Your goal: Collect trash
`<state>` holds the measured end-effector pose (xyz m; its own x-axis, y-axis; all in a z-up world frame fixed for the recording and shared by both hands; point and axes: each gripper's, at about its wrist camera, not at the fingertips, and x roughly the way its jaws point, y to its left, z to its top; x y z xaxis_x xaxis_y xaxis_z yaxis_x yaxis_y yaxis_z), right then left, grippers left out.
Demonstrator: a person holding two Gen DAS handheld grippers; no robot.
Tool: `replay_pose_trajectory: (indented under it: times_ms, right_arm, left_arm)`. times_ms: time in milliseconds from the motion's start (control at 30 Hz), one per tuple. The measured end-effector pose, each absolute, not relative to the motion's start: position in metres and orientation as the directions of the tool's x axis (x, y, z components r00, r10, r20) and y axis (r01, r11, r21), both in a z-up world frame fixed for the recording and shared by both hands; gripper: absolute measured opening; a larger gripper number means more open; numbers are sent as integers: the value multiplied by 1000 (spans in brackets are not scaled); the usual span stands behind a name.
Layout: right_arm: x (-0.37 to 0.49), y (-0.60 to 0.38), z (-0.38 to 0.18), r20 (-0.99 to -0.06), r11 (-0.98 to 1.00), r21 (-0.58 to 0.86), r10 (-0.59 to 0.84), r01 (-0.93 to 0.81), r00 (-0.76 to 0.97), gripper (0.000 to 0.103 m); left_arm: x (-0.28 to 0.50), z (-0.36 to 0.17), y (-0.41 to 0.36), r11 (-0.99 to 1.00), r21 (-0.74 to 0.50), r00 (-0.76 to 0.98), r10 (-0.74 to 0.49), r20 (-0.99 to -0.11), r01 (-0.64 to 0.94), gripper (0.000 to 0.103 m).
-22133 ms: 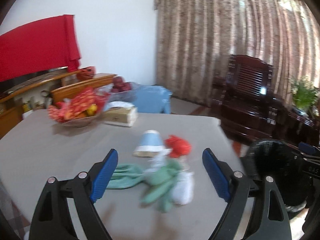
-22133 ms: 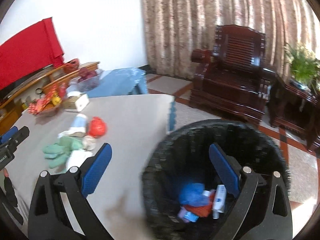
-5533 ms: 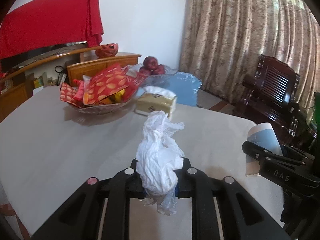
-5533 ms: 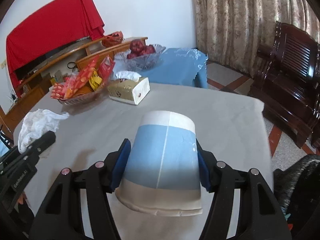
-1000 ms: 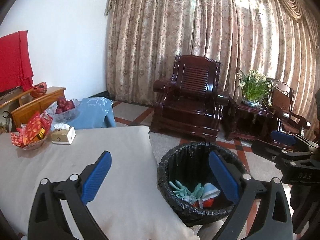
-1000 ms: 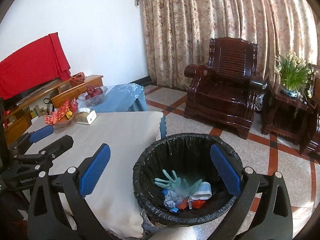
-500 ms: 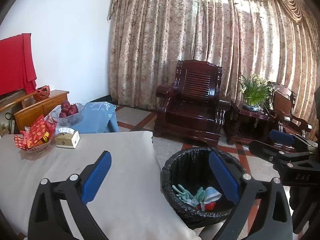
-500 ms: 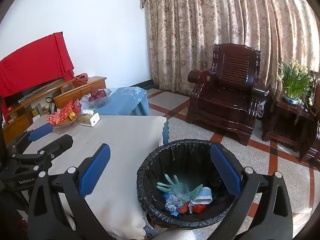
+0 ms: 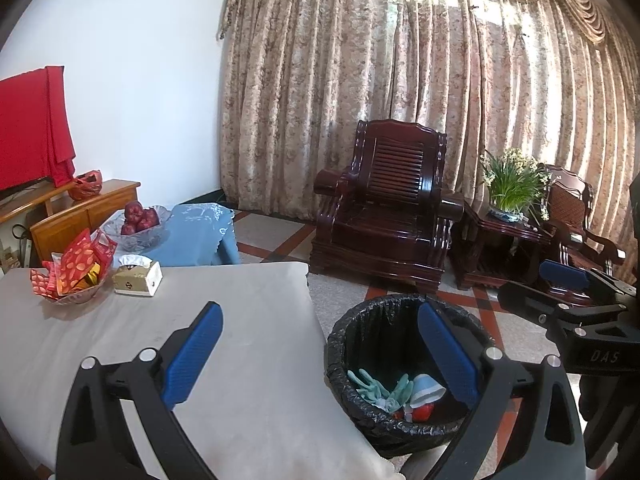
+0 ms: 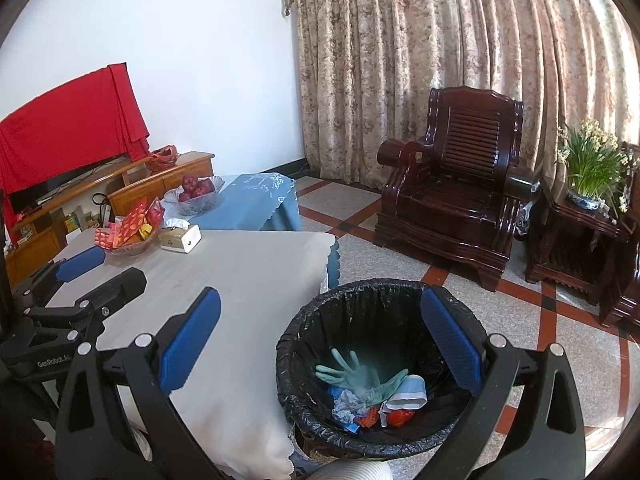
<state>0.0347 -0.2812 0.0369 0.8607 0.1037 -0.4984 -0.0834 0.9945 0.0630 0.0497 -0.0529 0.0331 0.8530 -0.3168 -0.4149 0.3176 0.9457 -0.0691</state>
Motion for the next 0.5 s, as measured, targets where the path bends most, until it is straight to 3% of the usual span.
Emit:
replay_pose_trajectory:
  times_ms: [500]
  right_arm:
    - [36, -281, 35, -498, 995, 65, 102, -80, 861, 97]
  left_arm:
    - [50, 32, -50, 946, -67, 853, -314, -417, 316, 96]
